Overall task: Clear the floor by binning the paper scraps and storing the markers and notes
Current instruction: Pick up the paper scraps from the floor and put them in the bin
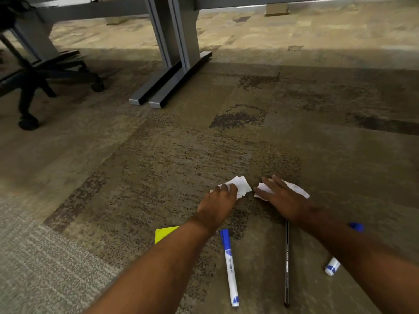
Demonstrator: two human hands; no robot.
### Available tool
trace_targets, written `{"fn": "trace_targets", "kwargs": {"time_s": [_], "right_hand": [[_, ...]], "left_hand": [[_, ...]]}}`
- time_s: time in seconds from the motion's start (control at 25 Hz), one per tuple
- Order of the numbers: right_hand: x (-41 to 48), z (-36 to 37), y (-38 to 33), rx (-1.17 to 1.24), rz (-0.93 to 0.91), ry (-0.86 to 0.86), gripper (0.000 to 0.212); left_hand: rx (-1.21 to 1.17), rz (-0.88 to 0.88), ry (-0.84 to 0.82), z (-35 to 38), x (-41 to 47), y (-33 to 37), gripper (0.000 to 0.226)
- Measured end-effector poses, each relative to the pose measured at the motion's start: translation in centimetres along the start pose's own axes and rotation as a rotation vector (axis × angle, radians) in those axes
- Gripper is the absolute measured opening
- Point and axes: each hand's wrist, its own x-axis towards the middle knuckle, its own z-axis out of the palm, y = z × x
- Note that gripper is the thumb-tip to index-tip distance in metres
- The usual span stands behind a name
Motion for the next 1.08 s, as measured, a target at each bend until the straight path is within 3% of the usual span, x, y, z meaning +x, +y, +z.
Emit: {"fn": "trace_targets", "kwargs": {"time_s": [0.12,0.24,0.4,0.56,0.84,0.92,1.08], "right_hand": [[-0.1,-0.3,-0.4,0.046,0.008,-0.052,0.058],[-0.2,-1.1,-0.7,0.009,-0.002,0.024,0.054],[-0.2,-2.0,-1.4,-0.006,0.065,0.064,0.051],[-0.5,-2.4,-1.8,0.065,0.137,0.061,0.051],[0.1,-3.1,-1.6,0.121,0.137,-0.038,0.074],[0.8,-3.2,-1.7,0.101,0.109,-0.069,0.066],[0.7,-3.2,-2.0,0.19,0.128,0.066,0.042]], "left_hand": [[0.042,0.008,0.047,-0.4,0.0,-0.1,0.029],[0.028,0.053,0.083,-0.9,0.1,-1.1,0.031],[-0.213,0.044,0.031,0.0,0.8,-2.7,0.054],[-0.309,0.004,0.08,-0.1,0.6,-3.9,0.053],[-0.324,0.011,0.055,0.3,-0.9,-4.5,0.048],[-0.313,0.013,0.047,0.3,-1.1,-4.8,0.047],[-0.294,0.02,0.025,0.5,-1.4,-5.0,0.047]]}}
